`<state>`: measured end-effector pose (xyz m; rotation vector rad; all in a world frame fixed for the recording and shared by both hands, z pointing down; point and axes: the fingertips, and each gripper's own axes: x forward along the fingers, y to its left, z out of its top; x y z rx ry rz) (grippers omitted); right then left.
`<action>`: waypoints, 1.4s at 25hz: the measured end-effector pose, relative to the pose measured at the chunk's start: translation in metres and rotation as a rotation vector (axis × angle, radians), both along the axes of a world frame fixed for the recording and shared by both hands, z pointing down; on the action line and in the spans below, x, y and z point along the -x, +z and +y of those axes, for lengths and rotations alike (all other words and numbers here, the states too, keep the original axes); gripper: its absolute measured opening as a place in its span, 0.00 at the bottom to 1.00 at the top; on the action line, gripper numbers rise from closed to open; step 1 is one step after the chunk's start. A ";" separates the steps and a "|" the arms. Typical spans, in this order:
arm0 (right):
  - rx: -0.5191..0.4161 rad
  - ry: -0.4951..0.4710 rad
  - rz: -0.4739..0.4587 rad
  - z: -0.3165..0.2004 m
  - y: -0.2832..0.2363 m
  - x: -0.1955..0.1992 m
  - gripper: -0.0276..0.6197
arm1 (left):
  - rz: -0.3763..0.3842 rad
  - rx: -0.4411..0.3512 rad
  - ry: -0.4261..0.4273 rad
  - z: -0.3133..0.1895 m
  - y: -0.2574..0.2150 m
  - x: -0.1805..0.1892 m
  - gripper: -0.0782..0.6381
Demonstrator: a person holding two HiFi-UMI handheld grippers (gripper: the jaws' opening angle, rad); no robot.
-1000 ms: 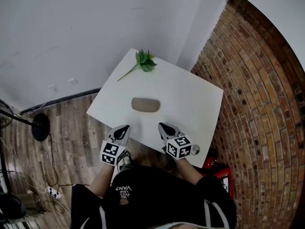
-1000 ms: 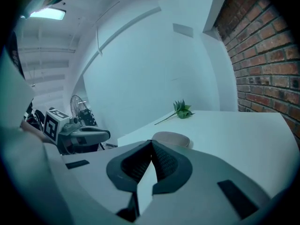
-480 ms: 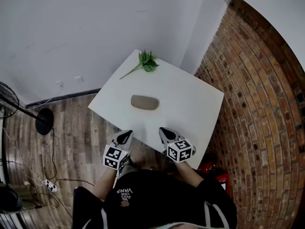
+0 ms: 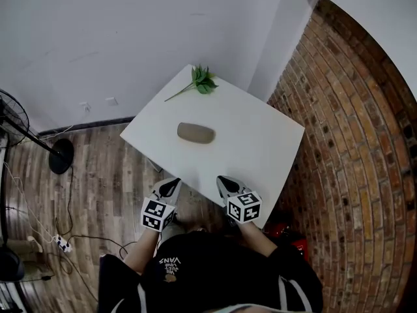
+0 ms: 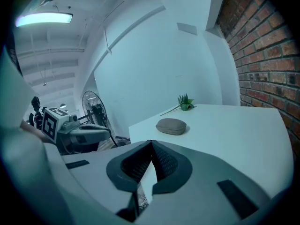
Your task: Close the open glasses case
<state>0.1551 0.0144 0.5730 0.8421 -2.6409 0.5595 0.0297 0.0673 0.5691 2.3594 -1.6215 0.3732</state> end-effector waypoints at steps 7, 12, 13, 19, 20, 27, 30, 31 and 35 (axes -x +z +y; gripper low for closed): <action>0.008 -0.020 0.012 0.016 0.008 -0.008 0.04 | 0.004 0.004 -0.017 0.016 0.004 -0.010 0.12; 0.004 -0.025 0.025 0.024 0.010 -0.014 0.04 | 0.003 0.002 -0.031 0.025 0.005 -0.016 0.12; 0.000 -0.025 0.030 0.025 0.010 -0.016 0.04 | 0.000 0.005 -0.033 0.026 0.006 -0.017 0.12; -0.009 -0.024 0.042 0.029 0.011 -0.021 0.04 | 0.000 -0.003 -0.036 0.029 0.004 -0.021 0.12; -0.009 -0.024 0.043 0.029 0.011 -0.021 0.04 | 0.001 -0.006 -0.035 0.030 0.003 -0.021 0.12; -0.011 -0.020 0.043 0.028 0.012 -0.022 0.04 | -0.006 -0.020 -0.026 0.030 0.001 -0.023 0.12; -0.012 -0.021 0.043 0.026 0.012 -0.020 0.04 | -0.006 -0.025 -0.027 0.030 0.001 -0.023 0.12; -0.012 -0.023 0.043 0.026 0.012 -0.020 0.04 | -0.007 -0.025 -0.029 0.029 0.001 -0.023 0.12; -0.010 -0.023 0.040 0.023 0.011 -0.018 0.04 | -0.009 -0.024 -0.035 0.026 0.000 -0.020 0.12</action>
